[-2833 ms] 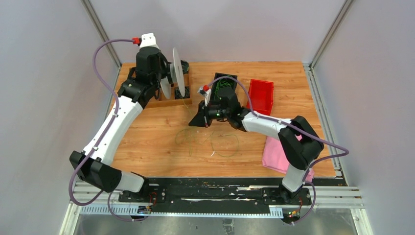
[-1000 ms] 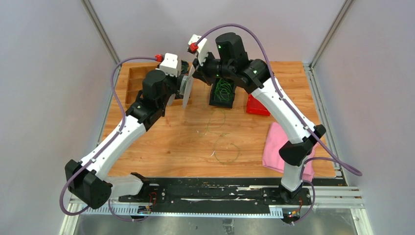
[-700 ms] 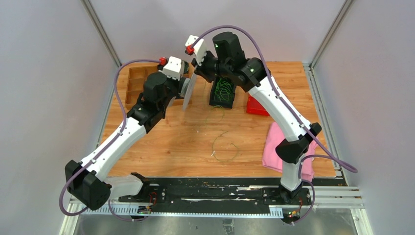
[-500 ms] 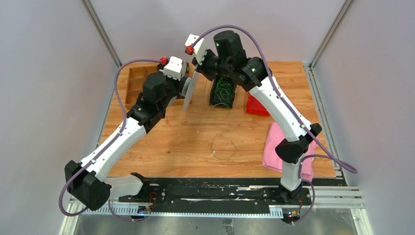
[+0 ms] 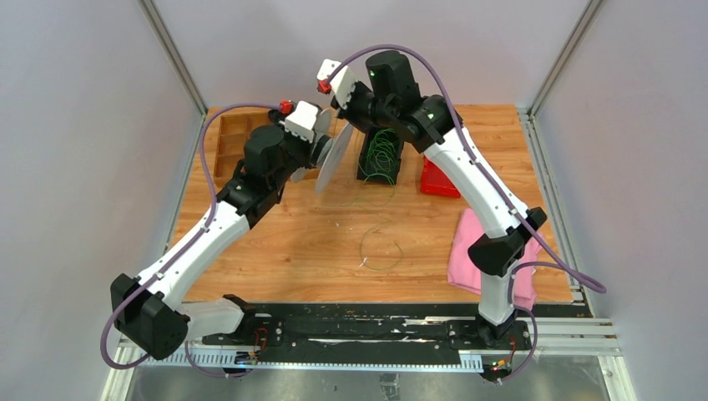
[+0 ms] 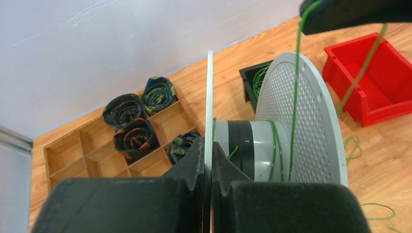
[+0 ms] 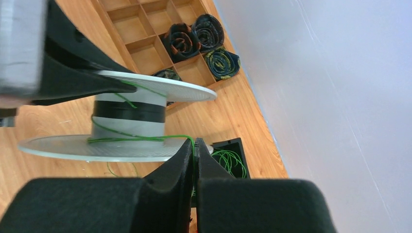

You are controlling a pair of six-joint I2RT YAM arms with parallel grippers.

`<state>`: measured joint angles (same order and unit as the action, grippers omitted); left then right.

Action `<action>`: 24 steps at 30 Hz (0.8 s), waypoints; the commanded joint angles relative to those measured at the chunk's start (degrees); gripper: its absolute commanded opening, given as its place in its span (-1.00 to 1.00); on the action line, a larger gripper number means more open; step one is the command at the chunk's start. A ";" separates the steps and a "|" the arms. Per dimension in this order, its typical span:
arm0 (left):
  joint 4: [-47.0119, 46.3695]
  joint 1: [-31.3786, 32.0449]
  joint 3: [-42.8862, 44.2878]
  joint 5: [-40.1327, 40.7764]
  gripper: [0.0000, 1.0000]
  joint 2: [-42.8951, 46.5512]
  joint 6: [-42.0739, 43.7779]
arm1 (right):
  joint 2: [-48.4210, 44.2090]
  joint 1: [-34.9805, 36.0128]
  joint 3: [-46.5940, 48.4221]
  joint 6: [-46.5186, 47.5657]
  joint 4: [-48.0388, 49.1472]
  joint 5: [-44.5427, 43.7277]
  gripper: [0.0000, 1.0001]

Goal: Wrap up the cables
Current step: Wrap the cable around the cable reel.

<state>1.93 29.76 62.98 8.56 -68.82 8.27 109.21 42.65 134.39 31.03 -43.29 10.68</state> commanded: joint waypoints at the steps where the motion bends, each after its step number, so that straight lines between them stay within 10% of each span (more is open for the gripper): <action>1: 1.26 0.34 -0.98 -4.62 -0.99 2.25 0.51 | 0.16 -2.58 0.14 2.99 7.68 -4.09 -0.97; 24: 3.97 0.30 0.18 -10.44 -0.99 5.19 -2.96 | 1.02 -9.60 -8.77 1.70 12.22 -5.10 -0.99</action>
<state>4.05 29.76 62.02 0.71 -65.93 6.20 111.09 36.05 127.09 33.41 -36.73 7.97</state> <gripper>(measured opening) 0.040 0.012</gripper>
